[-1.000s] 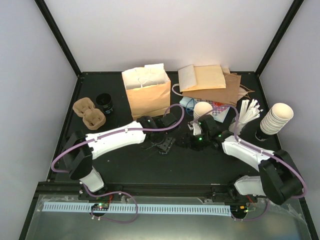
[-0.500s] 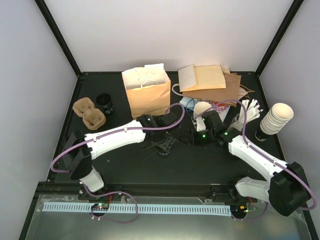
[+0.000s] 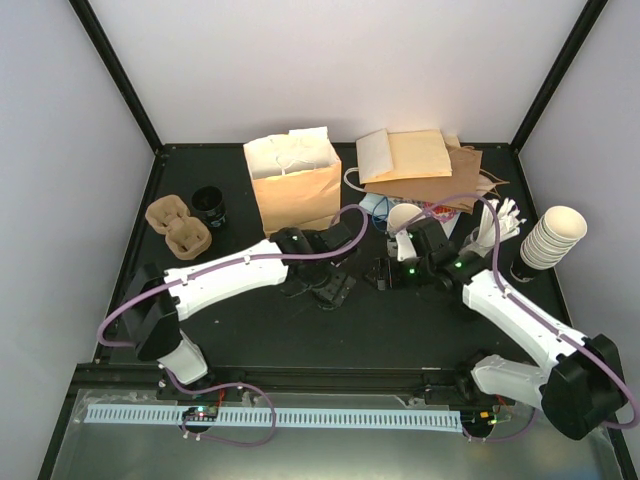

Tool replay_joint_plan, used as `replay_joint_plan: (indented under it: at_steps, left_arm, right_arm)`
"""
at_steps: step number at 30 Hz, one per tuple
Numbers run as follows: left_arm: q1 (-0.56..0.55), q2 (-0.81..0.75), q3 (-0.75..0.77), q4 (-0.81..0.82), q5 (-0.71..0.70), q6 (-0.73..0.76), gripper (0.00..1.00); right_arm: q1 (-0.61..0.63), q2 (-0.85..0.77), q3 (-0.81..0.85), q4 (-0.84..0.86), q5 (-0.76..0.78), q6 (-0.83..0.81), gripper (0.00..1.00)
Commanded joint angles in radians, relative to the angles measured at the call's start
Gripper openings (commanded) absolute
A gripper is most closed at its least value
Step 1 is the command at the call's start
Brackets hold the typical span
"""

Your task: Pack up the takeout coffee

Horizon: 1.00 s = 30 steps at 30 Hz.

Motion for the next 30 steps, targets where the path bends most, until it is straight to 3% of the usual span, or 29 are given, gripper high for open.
replay_joint_plan:
  at_steps: [1, 8, 11, 15, 17, 22, 27, 30]
  left_arm:
    - [-0.006, -0.058, 0.072, -0.043, 0.007, -0.003, 0.97]
    - [0.047, -0.161, 0.076, -0.067, -0.023, 0.012, 0.98]
    - [0.087, -0.235, 0.072, -0.1, -0.072, 0.015, 0.99]
    - [0.181, -0.341, 0.039, -0.109, -0.064, 0.041, 0.99]
    - [0.256, -0.411, 0.008, -0.096, -0.044, 0.062, 0.99]
    - [0.418, -0.577, -0.069, -0.056, -0.028, 0.12, 0.99]
    - [0.651, -0.647, -0.159, 0.007, 0.211, 0.167, 0.99]
    - [0.773, -0.67, -0.221, 0.042, 0.338, 0.174, 0.99]
  right_arm:
    - [-0.004, -0.023, 0.069, -0.065, 0.053, -0.067, 0.78]
    - [0.05, -0.008, 0.148, -0.118, 0.11, -0.12, 0.81]
    - [0.078, -0.007, 0.21, -0.149, 0.212, -0.102, 0.87]
    - [0.08, -0.002, 0.295, -0.18, 0.284, -0.097, 1.0]
    - [0.099, 0.015, 0.336, -0.196, 0.316, -0.104, 1.0]
    - [0.338, 0.221, 0.54, -0.416, 0.579, -0.205, 1.0]
    - [0.362, 0.314, 0.626, -0.425, 0.424, -0.162, 1.0]
    - [0.394, 0.385, 0.688, -0.456, 0.423, -0.122, 1.0]
